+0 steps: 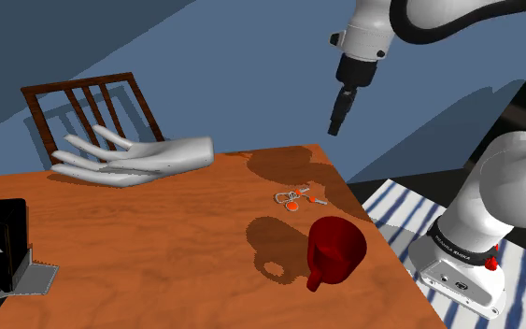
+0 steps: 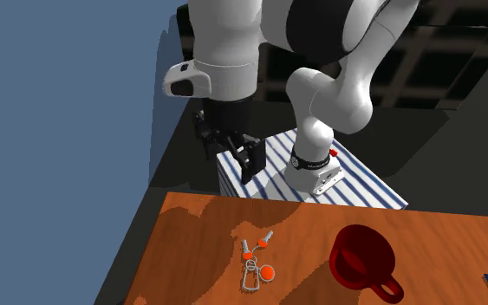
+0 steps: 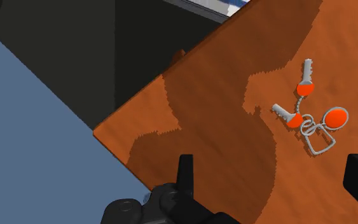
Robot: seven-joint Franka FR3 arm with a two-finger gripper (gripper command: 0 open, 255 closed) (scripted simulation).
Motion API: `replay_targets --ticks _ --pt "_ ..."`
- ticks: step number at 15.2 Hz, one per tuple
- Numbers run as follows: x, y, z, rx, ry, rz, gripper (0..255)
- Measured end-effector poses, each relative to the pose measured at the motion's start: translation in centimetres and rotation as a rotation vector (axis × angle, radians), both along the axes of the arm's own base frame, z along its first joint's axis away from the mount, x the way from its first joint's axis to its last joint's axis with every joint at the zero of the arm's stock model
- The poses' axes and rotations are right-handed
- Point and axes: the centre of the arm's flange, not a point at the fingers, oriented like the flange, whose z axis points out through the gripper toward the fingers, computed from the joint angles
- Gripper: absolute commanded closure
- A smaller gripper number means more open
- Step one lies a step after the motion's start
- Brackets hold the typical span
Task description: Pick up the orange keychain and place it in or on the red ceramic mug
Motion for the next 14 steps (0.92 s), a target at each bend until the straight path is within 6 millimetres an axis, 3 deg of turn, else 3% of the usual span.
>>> replay_targets --ticks 10,14 --pt "-2.2 8.5 -10.4 -0.057 0.047 0.227 0" --pt "-2.7 9.9 -13.0 -0.068 0.056 0.272 0"
